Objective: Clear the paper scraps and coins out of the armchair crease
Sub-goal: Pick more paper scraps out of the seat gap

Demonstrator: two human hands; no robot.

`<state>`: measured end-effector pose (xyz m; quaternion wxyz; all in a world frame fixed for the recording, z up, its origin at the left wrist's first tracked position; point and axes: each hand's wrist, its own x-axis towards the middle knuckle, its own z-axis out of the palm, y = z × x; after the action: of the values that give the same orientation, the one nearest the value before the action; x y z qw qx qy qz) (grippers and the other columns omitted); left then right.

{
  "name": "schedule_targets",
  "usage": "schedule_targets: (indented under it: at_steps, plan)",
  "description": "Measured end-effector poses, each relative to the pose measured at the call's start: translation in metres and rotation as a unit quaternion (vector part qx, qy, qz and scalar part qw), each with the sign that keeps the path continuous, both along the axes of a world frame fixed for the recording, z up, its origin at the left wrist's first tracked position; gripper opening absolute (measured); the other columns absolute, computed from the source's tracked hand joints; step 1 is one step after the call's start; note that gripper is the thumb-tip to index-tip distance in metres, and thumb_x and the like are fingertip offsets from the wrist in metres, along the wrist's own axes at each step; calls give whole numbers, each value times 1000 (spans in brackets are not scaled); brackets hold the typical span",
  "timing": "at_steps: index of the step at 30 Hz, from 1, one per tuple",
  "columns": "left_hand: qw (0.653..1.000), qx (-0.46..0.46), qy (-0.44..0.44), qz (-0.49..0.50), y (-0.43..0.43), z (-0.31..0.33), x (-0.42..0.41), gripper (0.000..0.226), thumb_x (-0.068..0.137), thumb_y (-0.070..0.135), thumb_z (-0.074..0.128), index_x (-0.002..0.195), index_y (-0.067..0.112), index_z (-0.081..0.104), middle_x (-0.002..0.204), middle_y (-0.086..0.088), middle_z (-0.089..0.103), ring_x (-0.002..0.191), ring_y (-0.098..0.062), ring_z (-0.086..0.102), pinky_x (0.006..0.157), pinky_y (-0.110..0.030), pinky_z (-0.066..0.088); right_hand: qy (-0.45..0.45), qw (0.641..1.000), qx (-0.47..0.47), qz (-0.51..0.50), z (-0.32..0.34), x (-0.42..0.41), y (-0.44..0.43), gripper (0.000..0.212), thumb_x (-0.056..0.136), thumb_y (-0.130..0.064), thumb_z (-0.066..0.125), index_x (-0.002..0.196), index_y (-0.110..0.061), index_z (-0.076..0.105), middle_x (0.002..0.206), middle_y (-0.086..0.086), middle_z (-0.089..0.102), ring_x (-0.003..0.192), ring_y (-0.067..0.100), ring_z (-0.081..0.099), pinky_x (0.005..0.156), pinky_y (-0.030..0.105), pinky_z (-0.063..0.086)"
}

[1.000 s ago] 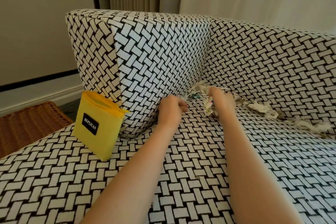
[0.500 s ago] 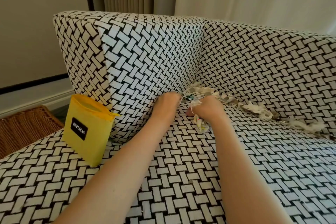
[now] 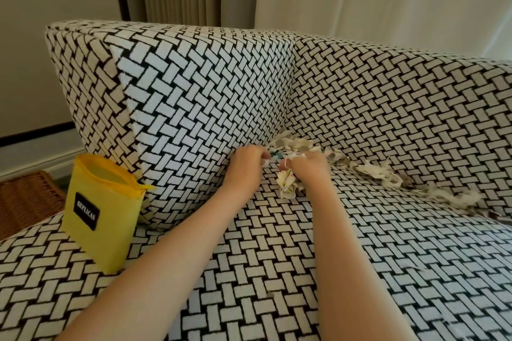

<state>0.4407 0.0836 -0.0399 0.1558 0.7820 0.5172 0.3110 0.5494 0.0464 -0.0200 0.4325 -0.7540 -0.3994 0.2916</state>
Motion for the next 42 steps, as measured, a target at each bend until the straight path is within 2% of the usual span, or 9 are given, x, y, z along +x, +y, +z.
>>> schedule_targets:
  at_steps: [5, 9, 12, 14, 18, 26, 31, 36, 42]
  plan:
    - [940, -198, -278, 22, -24, 5, -10, 35, 90, -5, 44, 116, 9, 64, 121, -7, 60, 91, -17, 59, 81, -25, 51, 173, 980, 75, -62, 0, -5, -8, 28, 85, -6, 55, 112, -4, 61, 102, 14, 65, 85, 21, 62, 76, 35, 52]
    - [832, -338, -436, 68, -35, 17, -15, 32, 88, -4, 41, 98, 11, 68, 123, -13, 59, 110, -25, 55, 99, -39, 45, 310, 940, 107, -89, 2, -19, -17, 29, 84, -5, 57, 113, -3, 54, 100, 9, 61, 72, 13, 58, 54, 23, 46]
    - [752, -389, -524, 92, -49, 27, -14, 34, 89, -2, 33, 78, 9, 63, 92, -15, 63, 78, -23, 58, 76, -33, 49, 370, 917, 117, -86, 1, -35, -23, 31, 79, -8, 66, 108, -4, 55, 96, 11, 65, 72, 19, 63, 51, 23, 49]
    - [722, -398, -558, 94, -64, 33, -15, 30, 90, 4, 33, 70, 6, 56, 72, -10, 57, 63, -20, 54, 64, -32, 48, 381, 910, 142, -81, 3, -52, -32, 17, 77, -8, 68, 91, -6, 57, 84, 9, 64, 70, 22, 62, 58, 28, 53]
    - [703, -390, -586, 99, -96, 44, -20, 31, 91, 18, 39, 61, 14, 46, 56, -1, 47, 50, -15, 44, 46, -22, 35, 357, 905, 206, -103, 13, -86, -54, 21, 78, -9, 66, 66, -17, 51, 67, 4, 57, 69, 24, 57, 72, 42, 51]
    - [746, -289, -590, 104, -125, 87, -70, 37, 92, 33, 39, 61, 15, 48, 63, -2, 48, 63, -17, 46, 66, -31, 37, 328, 891, 314, 7, 58, -148, -82, 21, 84, -8, 59, 65, -13, 51, 55, -3, 48, 38, 0, 45, 41, 18, 37]
    - [738, -202, -631, 127, -148, 109, -124, 33, 92, 32, 39, 65, 16, 49, 66, -2, 50, 66, -17, 48, 63, -29, 38, 293, 892, 331, 93, 83, -203, -101, 26, 84, -8, 57, 61, -17, 50, 55, -3, 46, 48, 8, 42, 46, 20, 35]
    - [677, -138, -693, 204, -167, 103, -197, 32, 92, 29, 41, 65, 15, 52, 65, -2, 54, 64, -18, 52, 62, -29, 43, 244, 891, 311, 222, 79, -278, -117, 17, 86, -14, 58, 72, -3, 57, 59, -1, 48, 55, 10, 45, 52, 21, 38]
    - [600, -93, -728, 317, -191, 61, -297, 27, 93, 24, 46, 70, 13, 55, 67, -4, 55, 61, -15, 55, 54, -26, 45, 185, 905, 188, 334, 37, -380, -135, 26, 86, -18, 57, 60, -18, 52, 63, 0, 56, 69, 17, 56, 68, 37, 47]
